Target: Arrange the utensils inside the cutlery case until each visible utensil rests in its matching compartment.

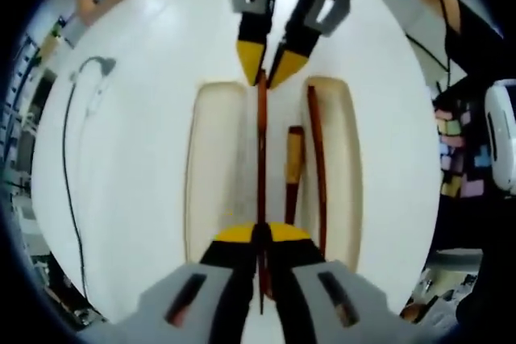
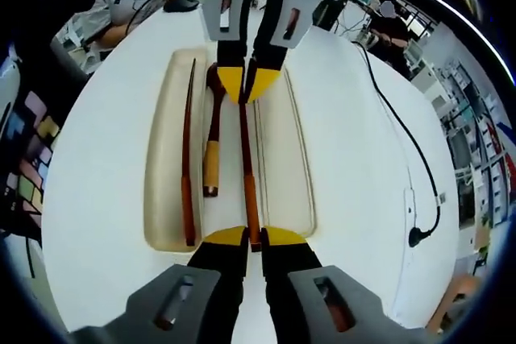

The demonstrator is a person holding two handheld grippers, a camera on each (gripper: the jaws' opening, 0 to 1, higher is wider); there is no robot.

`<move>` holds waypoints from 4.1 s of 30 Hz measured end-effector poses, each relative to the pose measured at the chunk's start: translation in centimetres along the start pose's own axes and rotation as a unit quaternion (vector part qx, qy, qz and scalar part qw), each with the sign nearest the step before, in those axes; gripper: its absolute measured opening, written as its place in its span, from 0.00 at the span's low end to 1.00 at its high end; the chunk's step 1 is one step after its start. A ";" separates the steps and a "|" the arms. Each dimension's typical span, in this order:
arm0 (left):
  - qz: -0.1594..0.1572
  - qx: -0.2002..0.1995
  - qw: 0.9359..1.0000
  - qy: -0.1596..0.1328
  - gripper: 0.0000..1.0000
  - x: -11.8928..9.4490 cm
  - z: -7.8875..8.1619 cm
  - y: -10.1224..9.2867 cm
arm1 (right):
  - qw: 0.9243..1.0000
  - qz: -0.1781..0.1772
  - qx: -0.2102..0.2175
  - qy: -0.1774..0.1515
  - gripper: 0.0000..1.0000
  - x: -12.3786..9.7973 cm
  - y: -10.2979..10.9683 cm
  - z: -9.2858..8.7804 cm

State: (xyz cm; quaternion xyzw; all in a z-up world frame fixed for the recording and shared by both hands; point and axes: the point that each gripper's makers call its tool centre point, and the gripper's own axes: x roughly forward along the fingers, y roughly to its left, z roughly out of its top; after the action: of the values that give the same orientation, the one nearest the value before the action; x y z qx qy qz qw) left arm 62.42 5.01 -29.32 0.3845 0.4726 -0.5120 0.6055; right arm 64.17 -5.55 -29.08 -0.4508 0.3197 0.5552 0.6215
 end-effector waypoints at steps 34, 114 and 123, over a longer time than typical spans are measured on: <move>-0.055 -0.004 0.998 -0.008 0.03 0.3 -0.7 -6.2 | 0.997 0.050 0.030 -0.056 0.05 -1.4 6.1 0.6; -0.004 0.028 0.999 -0.016 0.08 0.0 -1.2 -2.0 | 0.991 0.011 0.085 -0.102 0.07 -1.3 2.6 1.0; -0.022 0.035 0.999 -0.001 0.09 1.5 -1.8 -1.5 | 0.991 0.037 0.087 -0.098 0.07 1.4 2.2 2.1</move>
State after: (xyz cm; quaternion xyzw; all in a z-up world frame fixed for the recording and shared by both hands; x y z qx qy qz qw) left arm 60.64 6.05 -31.16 0.3947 0.4619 -0.5419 0.5806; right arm 62.08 -3.14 -29.93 -0.3264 0.3208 0.5896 0.6656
